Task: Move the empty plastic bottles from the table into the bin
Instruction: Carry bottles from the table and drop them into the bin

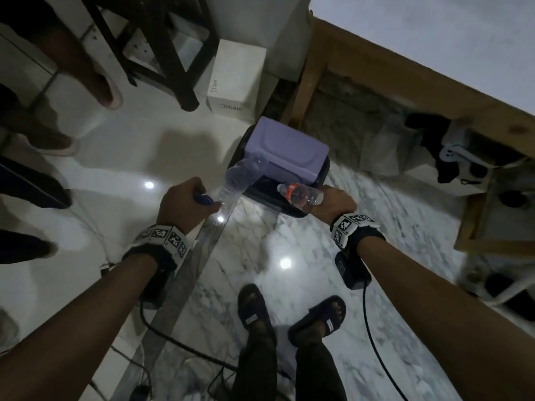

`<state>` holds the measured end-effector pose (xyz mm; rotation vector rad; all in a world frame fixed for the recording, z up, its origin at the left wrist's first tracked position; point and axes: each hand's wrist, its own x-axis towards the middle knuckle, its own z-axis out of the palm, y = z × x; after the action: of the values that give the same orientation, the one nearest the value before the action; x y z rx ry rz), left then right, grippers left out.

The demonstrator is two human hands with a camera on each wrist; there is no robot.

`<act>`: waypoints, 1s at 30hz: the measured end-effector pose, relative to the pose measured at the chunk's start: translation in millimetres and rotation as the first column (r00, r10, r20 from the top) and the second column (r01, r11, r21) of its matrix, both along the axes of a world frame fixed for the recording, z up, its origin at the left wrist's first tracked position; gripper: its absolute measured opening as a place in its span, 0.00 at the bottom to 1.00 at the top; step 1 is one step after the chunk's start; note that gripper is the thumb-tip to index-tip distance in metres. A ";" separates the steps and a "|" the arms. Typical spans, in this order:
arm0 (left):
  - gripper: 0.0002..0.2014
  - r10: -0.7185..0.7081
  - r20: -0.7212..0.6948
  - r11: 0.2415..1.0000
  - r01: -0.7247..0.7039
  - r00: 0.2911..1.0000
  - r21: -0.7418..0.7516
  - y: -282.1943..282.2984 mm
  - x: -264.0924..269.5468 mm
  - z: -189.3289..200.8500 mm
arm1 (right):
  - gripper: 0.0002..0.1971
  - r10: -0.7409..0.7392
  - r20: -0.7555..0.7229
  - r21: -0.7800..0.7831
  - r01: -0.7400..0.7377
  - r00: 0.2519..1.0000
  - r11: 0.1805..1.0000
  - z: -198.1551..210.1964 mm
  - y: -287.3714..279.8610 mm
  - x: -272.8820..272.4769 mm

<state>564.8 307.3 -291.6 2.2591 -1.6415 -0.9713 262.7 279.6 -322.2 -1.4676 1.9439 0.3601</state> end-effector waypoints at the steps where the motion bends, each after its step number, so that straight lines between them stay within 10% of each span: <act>1: 0.20 -0.005 -0.005 1.000 0.005 1.000 0.006 0.9 1.6 2.2 | 0.29 -0.011 0.001 0.002 0.011 1.000 1.000 0.8 0.4 -0.1; 30: 0.15 -0.084 0.025 0.996 0.083 0.996 0.012 -33.9 -71.6 -34.4 | 0.38 -0.082 0.079 -0.062 0.087 0.993 0.994 -12.2 -5.1 -5.1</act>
<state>493.1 273.4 -325.9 2.2350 -1.7585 -0.9754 257.6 274.5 -334.3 -1.4136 1.9655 0.2016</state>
